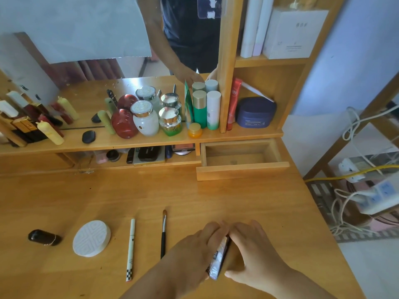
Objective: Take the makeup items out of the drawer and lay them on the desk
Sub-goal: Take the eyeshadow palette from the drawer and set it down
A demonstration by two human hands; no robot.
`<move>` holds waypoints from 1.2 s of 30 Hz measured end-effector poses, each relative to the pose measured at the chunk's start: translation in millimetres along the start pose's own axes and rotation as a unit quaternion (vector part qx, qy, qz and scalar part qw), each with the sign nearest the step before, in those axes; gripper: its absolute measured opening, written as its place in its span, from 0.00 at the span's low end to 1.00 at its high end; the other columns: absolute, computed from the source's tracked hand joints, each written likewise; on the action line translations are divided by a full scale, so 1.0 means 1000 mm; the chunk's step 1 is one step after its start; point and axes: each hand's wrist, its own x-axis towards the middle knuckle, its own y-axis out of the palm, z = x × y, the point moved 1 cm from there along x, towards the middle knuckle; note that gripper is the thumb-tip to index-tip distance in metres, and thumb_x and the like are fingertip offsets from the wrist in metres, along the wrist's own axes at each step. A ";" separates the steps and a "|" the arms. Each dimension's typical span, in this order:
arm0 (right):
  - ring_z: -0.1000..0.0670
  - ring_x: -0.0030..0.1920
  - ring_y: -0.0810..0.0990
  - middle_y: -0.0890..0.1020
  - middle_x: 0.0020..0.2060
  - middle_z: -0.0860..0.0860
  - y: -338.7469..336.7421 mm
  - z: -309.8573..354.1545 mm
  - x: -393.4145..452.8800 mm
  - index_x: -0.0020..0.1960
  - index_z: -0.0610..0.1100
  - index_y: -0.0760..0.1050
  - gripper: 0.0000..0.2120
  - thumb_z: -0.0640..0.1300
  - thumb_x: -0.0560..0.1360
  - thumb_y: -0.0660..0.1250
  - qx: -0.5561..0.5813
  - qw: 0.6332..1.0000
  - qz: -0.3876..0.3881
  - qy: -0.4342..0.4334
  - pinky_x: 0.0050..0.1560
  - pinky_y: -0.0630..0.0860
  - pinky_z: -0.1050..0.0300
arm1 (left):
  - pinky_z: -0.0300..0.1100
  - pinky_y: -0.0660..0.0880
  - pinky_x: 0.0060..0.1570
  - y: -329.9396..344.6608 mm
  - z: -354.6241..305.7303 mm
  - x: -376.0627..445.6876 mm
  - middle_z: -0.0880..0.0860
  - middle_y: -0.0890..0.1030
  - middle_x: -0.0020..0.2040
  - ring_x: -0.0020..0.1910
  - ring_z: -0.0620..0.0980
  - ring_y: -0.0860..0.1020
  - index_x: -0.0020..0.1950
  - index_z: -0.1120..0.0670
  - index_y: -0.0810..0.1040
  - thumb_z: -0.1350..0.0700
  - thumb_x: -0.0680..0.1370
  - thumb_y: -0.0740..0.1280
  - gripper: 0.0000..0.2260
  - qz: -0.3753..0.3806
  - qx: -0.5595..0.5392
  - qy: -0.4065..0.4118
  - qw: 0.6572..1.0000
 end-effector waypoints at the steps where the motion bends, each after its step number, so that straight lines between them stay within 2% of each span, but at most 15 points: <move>1: 0.55 0.63 0.65 0.70 0.59 0.58 -0.001 -0.001 0.001 0.70 0.58 0.53 0.39 0.64 0.63 0.62 -0.013 1.000 -0.007 -0.009 0.71 0.48 0.50 | 0.43 0.69 0.54 0.003 0.000 0.000 0.48 0.49 0.74 0.58 0.52 0.70 0.74 0.47 0.41 0.60 0.75 0.63 0.37 -0.001 0.002 0.019 1.000; 4: 0.52 0.46 0.74 0.75 0.42 0.56 -0.007 -0.003 0.008 0.54 0.57 0.67 0.21 0.60 0.63 0.64 -0.061 0.996 -0.051 -0.049 0.58 0.67 0.50 | 0.44 0.70 0.54 0.004 -0.001 0.001 0.49 0.52 0.73 0.55 0.53 0.70 0.69 0.38 0.42 0.65 0.74 0.61 0.37 0.003 0.017 0.064 0.998; 6: 0.50 0.41 0.75 0.76 0.38 0.55 -0.010 -0.003 0.010 0.46 0.55 0.68 0.15 0.59 0.63 0.66 -0.079 0.995 -0.030 -0.055 0.51 0.70 0.53 | 0.45 0.70 0.53 0.001 0.000 0.000 0.49 0.54 0.71 0.54 0.53 0.69 0.67 0.38 0.43 0.62 0.73 0.63 0.36 0.020 0.020 0.059 0.998; 8: 0.49 0.41 0.75 0.76 0.38 0.54 -0.010 -0.006 0.010 0.44 0.55 0.69 0.15 0.61 0.62 0.67 -0.089 0.995 -0.009 -0.055 0.48 0.66 0.54 | 0.44 0.71 0.53 -0.003 0.001 -0.004 0.47 0.54 0.69 0.55 0.51 0.69 0.69 0.42 0.46 0.52 0.73 0.67 0.34 0.022 0.000 0.046 0.999; 11: 0.50 0.43 0.73 0.76 0.41 0.54 -0.010 -0.005 0.008 0.48 0.53 0.74 0.20 0.63 0.62 0.68 -0.088 0.996 -0.006 -0.018 0.47 0.62 0.56 | 0.39 0.68 0.46 -0.009 0.003 -0.010 0.44 0.57 0.68 0.52 0.49 0.73 0.66 0.45 0.58 0.43 0.76 0.59 0.20 -0.048 -0.009 0.036 0.998; 13: 0.50 0.41 0.70 0.73 0.39 0.55 -0.007 -0.004 0.005 0.46 0.50 0.74 0.20 0.62 0.63 0.69 -0.063 0.998 -0.016 0.019 0.46 0.62 0.57 | 0.37 0.67 0.43 -0.010 0.010 -0.013 0.43 0.60 0.70 0.50 0.48 0.76 0.59 0.46 0.65 0.45 0.78 0.56 0.11 -0.104 -0.033 0.006 0.994; 15: 0.51 0.38 0.69 0.72 0.36 0.55 -0.006 -0.002 0.001 0.42 0.49 0.73 0.19 0.63 0.62 0.70 -0.042 0.997 -0.038 0.054 0.43 0.63 0.59 | 0.38 0.72 0.47 -0.009 0.019 -0.015 0.42 0.66 0.69 0.60 0.42 0.74 0.52 0.45 0.68 0.49 0.79 0.58 0.04 -0.147 -0.085 -0.024 0.985; 16: 0.51 0.36 0.69 0.72 0.34 0.56 -0.003 -0.002 -0.001 0.39 0.50 0.71 0.19 0.63 0.61 0.71 -0.043 0.995 -0.049 0.072 0.40 0.63 0.60 | 0.37 0.73 0.50 -0.007 0.024 -0.016 0.40 0.70 0.65 0.65 0.35 0.68 0.50 0.45 0.70 0.51 0.79 0.59 0.02 -0.165 -0.108 -0.035 0.980; 18: 0.52 0.31 0.69 0.71 0.30 0.56 0.002 -0.001 -0.004 0.34 0.51 0.67 0.21 0.65 0.58 0.72 -0.046 0.991 -0.078 0.101 0.34 0.62 0.60 | 0.33 0.72 0.55 -0.003 0.032 -0.017 0.34 0.74 0.56 0.68 0.26 0.56 0.49 0.46 0.74 0.55 0.78 0.62 0.05 -0.195 -0.151 -0.053 0.968; 20: 0.52 0.30 0.70 0.72 0.29 0.55 0.004 0.003 -0.008 0.35 0.51 0.68 0.21 0.65 0.57 0.72 -0.044 0.988 -0.102 0.111 0.33 0.65 0.60 | 0.28 0.71 0.56 -0.002 0.038 -0.016 0.29 0.72 0.53 0.66 0.22 0.55 0.49 0.46 0.77 0.59 0.77 0.64 0.08 -0.223 -0.185 -0.078 0.954; 24: 0.51 0.40 0.77 0.80 0.40 0.54 0.004 0.011 -0.016 0.45 0.49 0.74 0.19 0.62 0.65 0.69 -0.006 0.989 -0.091 0.115 0.40 0.68 0.60 | 0.36 0.75 0.55 -0.002 0.044 -0.010 0.35 0.77 0.56 0.58 0.33 0.74 0.53 0.43 0.77 0.62 0.76 0.63 0.14 -0.228 -0.195 -0.112 0.947; 28: 0.52 0.45 0.77 0.79 0.44 0.55 0.008 0.013 -0.021 0.48 0.52 0.73 0.18 0.63 0.65 0.66 0.011 0.993 -0.055 0.103 0.44 0.69 0.60 | 0.41 0.78 0.50 -0.012 0.041 -0.002 0.44 0.81 0.49 0.47 0.42 0.79 0.62 0.40 0.67 0.61 0.77 0.63 0.20 -0.214 -0.221 -0.132 0.942; 30: 0.52 0.40 0.78 0.80 0.40 0.54 0.010 0.013 -0.023 0.45 0.53 0.75 0.20 0.66 0.62 0.63 0.007 0.995 -0.053 0.085 0.40 0.69 0.61 | 0.40 0.77 0.50 -0.018 0.042 0.005 0.47 0.80 0.50 0.48 0.44 0.79 0.65 0.39 0.62 0.61 0.76 0.64 0.24 -0.209 -0.255 -0.158 0.930; 32: 0.54 0.32 0.78 0.79 0.32 0.55 0.011 0.014 -0.024 0.38 0.53 0.75 0.22 0.69 0.56 0.64 -0.030 0.997 -0.021 0.068 0.33 0.65 0.65 | 0.38 0.77 0.49 -0.020 0.044 0.013 0.48 0.81 0.50 0.47 0.44 0.79 0.65 0.42 0.63 0.61 0.75 0.66 0.23 -0.222 -0.293 -0.176 0.913; 36: 0.57 0.20 0.72 0.73 0.20 0.55 0.004 0.027 -0.014 0.28 0.55 0.71 0.22 0.66 0.45 0.75 -0.109 0.992 0.023 0.062 0.23 0.54 0.66 | 0.29 0.74 0.40 -0.021 0.047 0.028 0.50 0.82 0.45 0.43 0.45 0.79 0.48 0.44 0.75 0.64 0.73 0.66 0.14 -0.258 -0.366 -0.194 0.873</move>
